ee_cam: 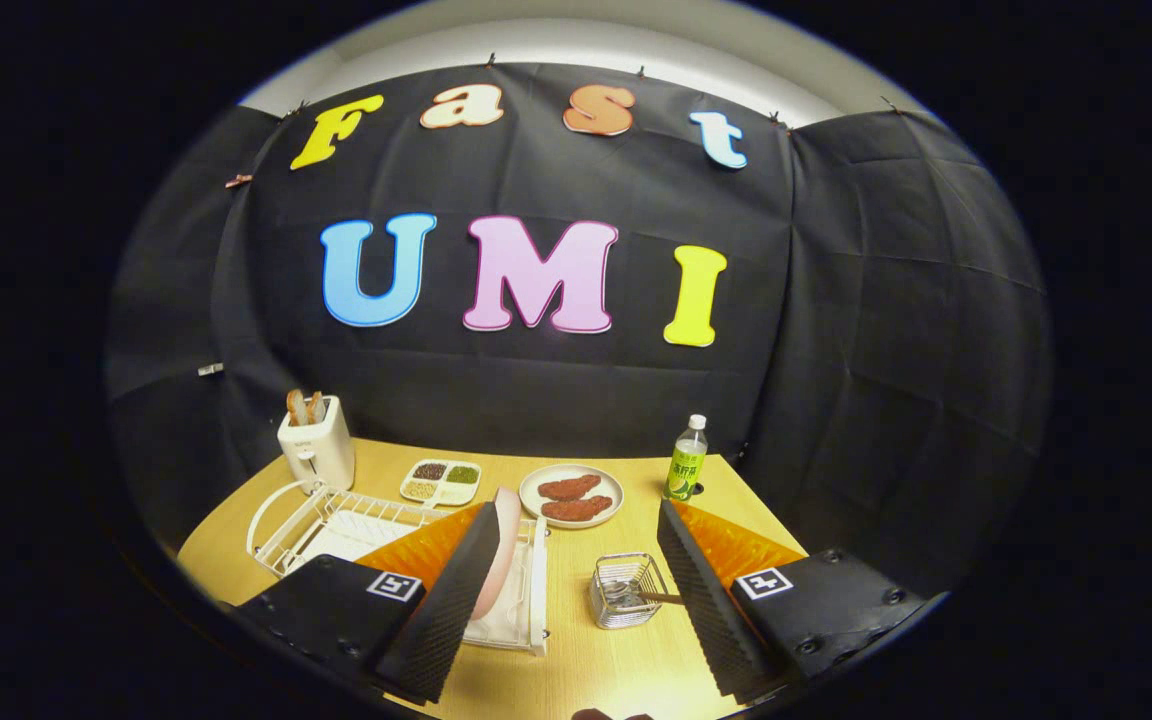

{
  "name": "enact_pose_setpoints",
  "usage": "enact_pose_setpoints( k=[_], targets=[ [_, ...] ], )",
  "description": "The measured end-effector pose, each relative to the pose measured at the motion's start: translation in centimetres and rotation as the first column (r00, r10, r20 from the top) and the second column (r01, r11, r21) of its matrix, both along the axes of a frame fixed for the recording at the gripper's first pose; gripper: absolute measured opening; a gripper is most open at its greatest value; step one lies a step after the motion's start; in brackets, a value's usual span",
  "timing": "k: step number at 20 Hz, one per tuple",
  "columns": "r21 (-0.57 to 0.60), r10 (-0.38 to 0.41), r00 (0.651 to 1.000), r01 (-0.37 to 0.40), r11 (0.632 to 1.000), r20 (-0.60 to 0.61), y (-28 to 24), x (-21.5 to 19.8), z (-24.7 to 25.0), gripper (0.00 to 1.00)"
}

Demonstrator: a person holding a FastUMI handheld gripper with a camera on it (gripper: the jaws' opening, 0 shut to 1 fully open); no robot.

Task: Take the plate from the dish rack, then take the spoon from the basket and place it into the plate.

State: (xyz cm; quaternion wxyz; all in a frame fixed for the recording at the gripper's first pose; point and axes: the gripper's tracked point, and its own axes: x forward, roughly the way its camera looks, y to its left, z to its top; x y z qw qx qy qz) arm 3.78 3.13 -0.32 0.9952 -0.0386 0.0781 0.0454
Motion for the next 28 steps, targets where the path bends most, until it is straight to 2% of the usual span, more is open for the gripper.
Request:
enact_pose_setpoints(
  k=[6,8,12,17,18,19,21,23,26,28],
  targets=[
    [-0.059,0.091,0.985,-0.100,0.993,-0.147,4.5,4.1,-1.3,0.98],
    [-0.084,0.098,0.975,-0.117,0.990,-0.197,5.7,5.9,-2.5,0.98],
    [-0.155,0.050,0.939,-0.109,0.982,-0.340,6.3,9.8,-6.9,0.98],
    [-0.233,-0.026,0.875,-0.099,0.967,-0.483,6.3,11.6,-11.4,0.91],
    [-0.229,-0.039,0.858,-0.093,0.969,-0.512,6.3,11.6,-12.2,0.85],
    [-0.218,-0.048,0.839,-0.085,0.972,-0.542,6.4,11.5,-13.0,0.83],
    [-0.176,-0.056,0.804,-0.061,0.982,-0.591,6.8,11.3,-14.0,0.61],
    [-0.156,-0.077,0.795,-0.022,0.987,-0.601,6.8,11.5,-14.1,0.38],
    [-0.183,-0.129,0.795,0.022,0.983,-0.593,6.2,11.7,-14.2,0.29],
    [-0.223,-0.130,0.811,-0.001,0.975,-0.570,6.3,11.9,-14.1,0.24]
  ],
)
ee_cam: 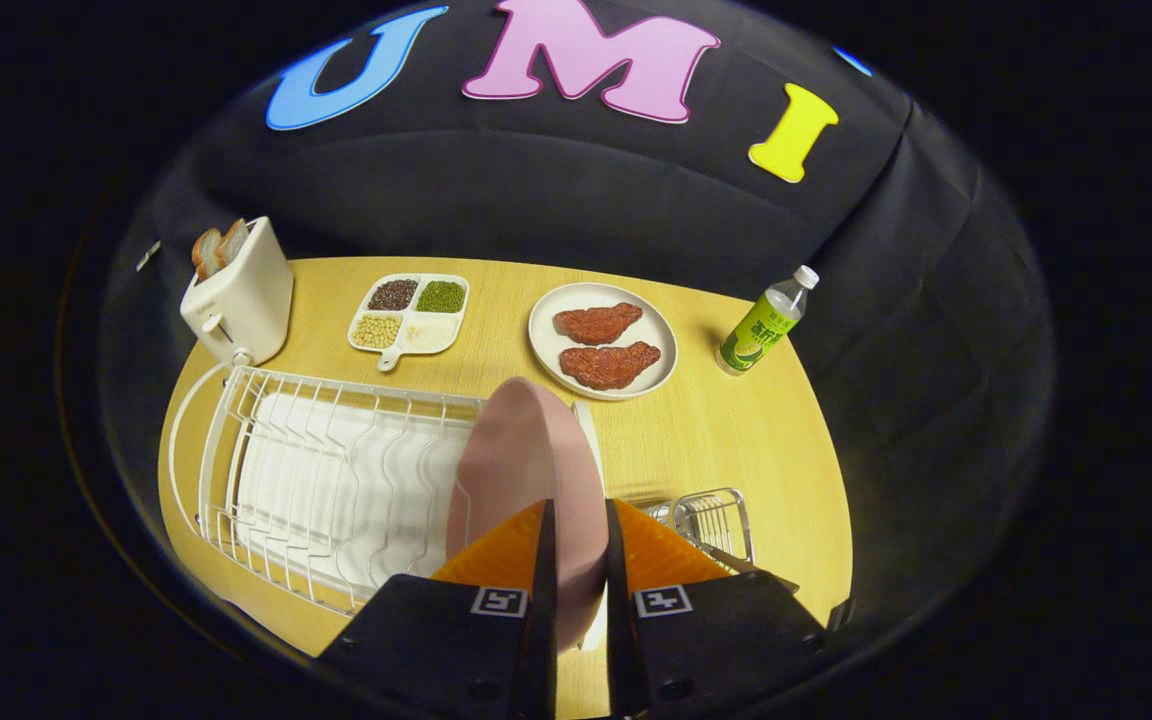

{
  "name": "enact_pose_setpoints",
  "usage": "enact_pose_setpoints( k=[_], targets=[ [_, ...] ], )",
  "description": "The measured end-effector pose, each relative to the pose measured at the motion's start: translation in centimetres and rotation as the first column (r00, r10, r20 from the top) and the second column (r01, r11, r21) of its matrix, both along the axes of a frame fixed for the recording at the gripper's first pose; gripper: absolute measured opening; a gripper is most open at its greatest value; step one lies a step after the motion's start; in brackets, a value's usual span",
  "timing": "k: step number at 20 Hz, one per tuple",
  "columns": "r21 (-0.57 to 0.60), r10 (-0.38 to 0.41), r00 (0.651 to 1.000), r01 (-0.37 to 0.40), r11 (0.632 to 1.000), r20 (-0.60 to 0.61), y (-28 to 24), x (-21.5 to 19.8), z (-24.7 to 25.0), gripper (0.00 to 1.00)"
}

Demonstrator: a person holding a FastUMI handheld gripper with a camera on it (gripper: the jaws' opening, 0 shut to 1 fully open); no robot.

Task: Take the plate from the dish rack, then take the spoon from the basket and place it into the plate.

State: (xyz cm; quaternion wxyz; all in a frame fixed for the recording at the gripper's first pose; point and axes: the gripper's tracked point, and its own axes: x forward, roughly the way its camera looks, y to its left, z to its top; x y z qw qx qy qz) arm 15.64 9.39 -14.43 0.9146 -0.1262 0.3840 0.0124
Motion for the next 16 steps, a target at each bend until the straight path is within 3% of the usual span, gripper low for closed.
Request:
enact_pose_setpoints(
  k=[5,8,11,16],
  targets=[
    [-0.049,0.025,0.997,-0.021,0.999,0.078,0.5,0.9,1.7,0.22],
    [-0.119,0.111,0.983,-0.094,0.988,0.144,1.8,2.0,3.7,0.20],
    [-0.238,0.225,0.960,-0.182,0.954,0.168,3.0,2.2,4.6,0.19],
    [-0.357,0.283,0.943,-0.206,0.911,0.178,3.2,2.2,5.1,0.19]
  ],
)
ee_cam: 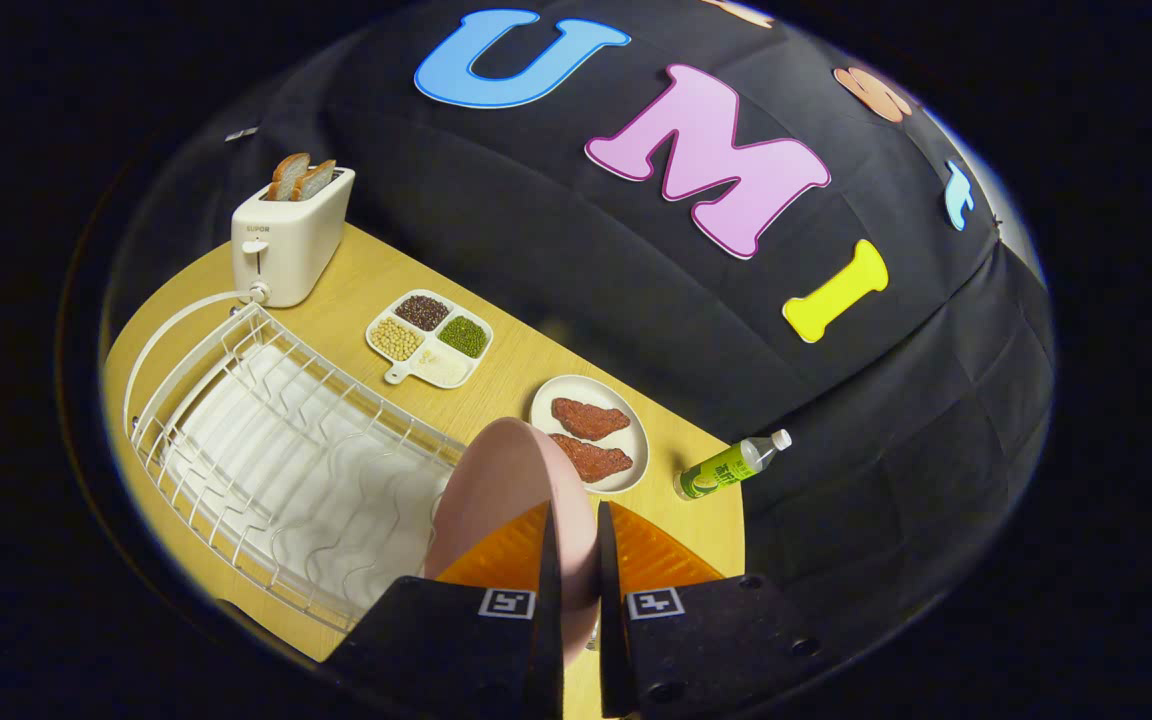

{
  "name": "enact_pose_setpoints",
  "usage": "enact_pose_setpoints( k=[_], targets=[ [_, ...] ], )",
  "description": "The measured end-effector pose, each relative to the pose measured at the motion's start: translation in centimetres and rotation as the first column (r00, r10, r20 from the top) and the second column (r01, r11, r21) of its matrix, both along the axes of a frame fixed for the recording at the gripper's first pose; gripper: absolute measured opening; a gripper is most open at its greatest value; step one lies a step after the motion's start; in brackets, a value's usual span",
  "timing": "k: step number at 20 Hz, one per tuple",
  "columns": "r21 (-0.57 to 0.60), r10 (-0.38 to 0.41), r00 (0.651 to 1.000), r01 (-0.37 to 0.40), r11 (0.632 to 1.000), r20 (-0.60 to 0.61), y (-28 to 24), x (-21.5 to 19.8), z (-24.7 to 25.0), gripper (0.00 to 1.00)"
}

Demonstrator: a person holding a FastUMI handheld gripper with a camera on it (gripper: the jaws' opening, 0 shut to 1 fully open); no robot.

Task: Take the plate from the dish rack, then take the spoon from the basket and place it into the plate.

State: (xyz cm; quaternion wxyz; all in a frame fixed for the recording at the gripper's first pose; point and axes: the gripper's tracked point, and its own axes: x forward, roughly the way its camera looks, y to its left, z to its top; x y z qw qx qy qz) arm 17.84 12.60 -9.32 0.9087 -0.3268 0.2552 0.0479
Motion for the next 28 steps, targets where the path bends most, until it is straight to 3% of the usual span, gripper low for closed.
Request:
enact_pose_setpoints(
  k=[2,6,10,15,20,25,28],
  targets=[
    [-0.001,-0.016,1.000,0.016,1.000,-0.013,0.0,-0.2,-0.2,0.19],
    [0.049,-0.121,0.992,0.123,0.991,-0.036,-1.9,-0.7,0.0,0.19],
    [0.165,-0.201,0.976,0.213,0.963,-0.083,-4.9,-1.9,0.0,0.18],
    [0.319,-0.180,0.979,0.202,0.926,-0.098,-6.2,-5.3,2.4,0.18],
    [0.541,-0.090,0.980,0.173,0.823,-0.177,-5.4,-12.4,2.9,0.18],
    [0.672,-0.045,0.946,0.260,0.694,-0.320,-5.7,-19.0,-1.7,0.18],
    [0.699,-0.028,0.928,0.300,0.650,-0.372,-6.2,-21.6,-5.2,0.18]
  ],
)
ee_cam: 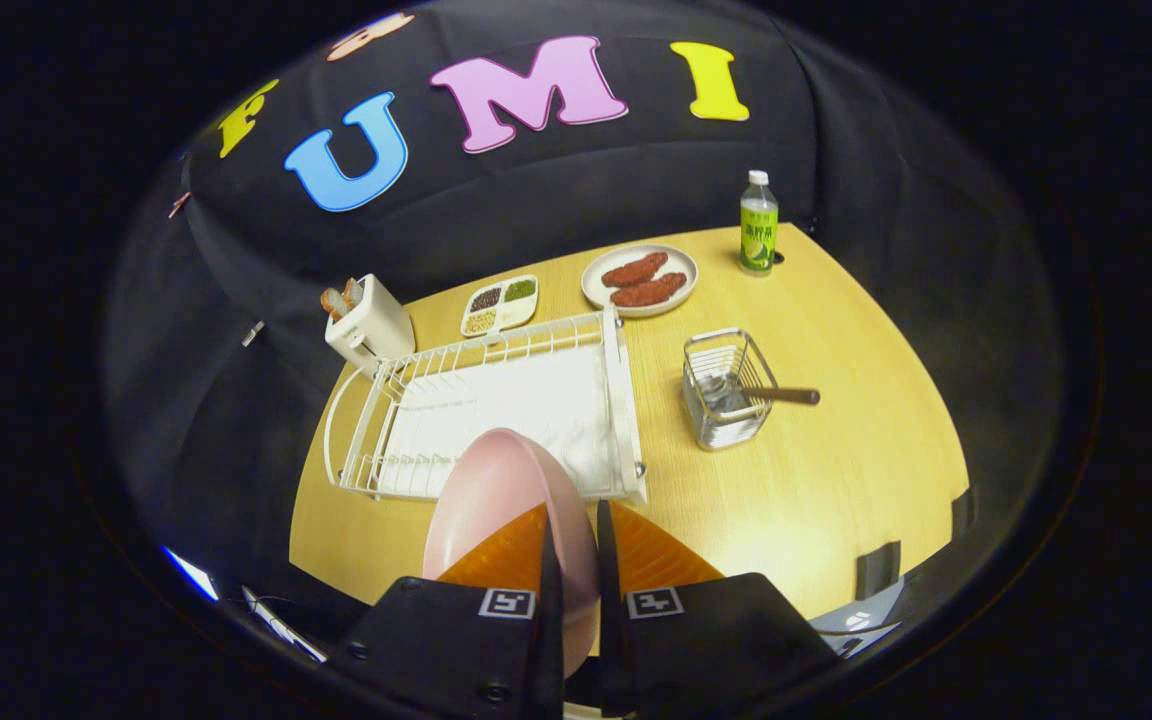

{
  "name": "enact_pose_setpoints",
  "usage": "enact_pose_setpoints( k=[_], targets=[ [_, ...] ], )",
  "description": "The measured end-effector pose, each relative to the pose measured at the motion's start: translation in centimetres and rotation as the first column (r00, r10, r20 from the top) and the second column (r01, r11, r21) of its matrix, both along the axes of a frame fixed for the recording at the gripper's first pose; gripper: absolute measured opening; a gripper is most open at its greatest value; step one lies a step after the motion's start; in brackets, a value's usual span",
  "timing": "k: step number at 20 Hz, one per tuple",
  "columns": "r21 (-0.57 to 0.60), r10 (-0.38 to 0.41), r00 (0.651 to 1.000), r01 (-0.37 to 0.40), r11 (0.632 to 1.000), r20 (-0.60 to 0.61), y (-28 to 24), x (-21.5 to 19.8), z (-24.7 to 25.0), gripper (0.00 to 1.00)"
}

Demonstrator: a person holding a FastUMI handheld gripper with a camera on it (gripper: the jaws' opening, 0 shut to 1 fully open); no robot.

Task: Take the plate from the dish rack, then take the spoon from the basket and place it into the plate.

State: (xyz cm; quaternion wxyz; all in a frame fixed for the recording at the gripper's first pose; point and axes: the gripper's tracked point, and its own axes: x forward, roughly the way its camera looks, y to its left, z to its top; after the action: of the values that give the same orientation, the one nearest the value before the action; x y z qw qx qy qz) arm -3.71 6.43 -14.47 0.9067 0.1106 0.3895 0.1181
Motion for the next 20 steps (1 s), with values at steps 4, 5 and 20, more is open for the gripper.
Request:
enact_pose_setpoints(
  k=[4,5,20],
  targets=[
    [0.022,0.011,0.999,-0.010,1.000,-0.047,-0.4,-2.2,-5.2,0.18],
    [0.038,0.016,0.998,-0.014,0.999,-0.062,-0.2,-2.5,-6.5,0.18],
    [0.074,0.056,0.992,-0.048,0.996,-0.110,0.4,0.4,-14.1,0.36]
  ],
)
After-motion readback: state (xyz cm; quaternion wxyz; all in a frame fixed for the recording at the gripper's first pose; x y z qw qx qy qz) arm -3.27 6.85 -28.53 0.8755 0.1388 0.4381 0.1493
